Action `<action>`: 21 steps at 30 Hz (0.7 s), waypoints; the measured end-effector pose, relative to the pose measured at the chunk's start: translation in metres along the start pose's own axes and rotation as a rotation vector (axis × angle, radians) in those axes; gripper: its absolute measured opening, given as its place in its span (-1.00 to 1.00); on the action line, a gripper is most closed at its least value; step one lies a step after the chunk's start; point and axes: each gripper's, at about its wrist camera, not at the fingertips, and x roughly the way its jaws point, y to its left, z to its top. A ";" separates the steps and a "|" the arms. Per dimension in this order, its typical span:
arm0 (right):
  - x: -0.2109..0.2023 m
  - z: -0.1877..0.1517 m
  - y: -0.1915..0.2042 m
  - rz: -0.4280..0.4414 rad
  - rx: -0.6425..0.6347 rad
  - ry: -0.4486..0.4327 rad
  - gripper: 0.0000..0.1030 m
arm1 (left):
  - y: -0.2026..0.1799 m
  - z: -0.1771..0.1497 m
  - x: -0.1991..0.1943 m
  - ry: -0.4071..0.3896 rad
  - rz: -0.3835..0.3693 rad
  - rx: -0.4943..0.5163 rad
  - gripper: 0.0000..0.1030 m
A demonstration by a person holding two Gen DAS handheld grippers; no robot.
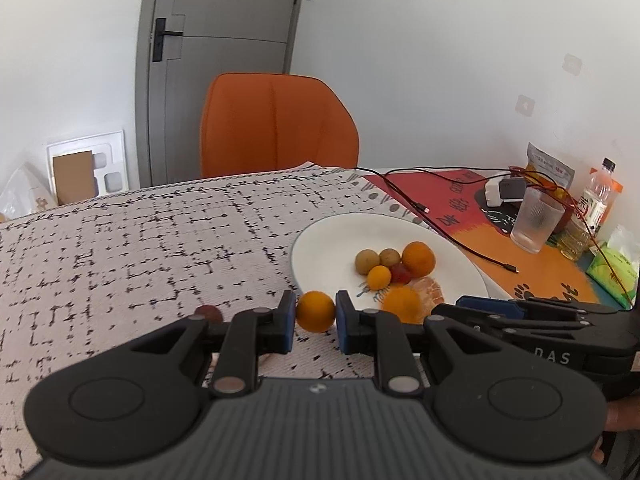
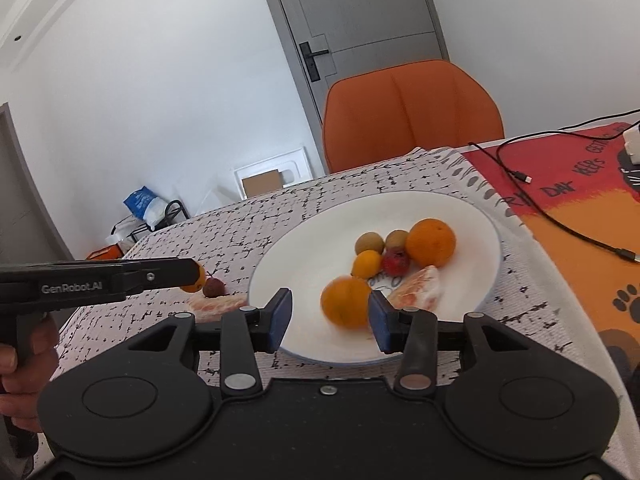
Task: Organize fruits
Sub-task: 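Carry the mandarin and orange over the white bowl and open both tools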
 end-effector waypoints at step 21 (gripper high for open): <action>-0.016 -0.003 -0.021 -0.035 0.020 -0.005 0.02 | -0.030 0.013 0.025 0.019 -0.013 0.054 -0.51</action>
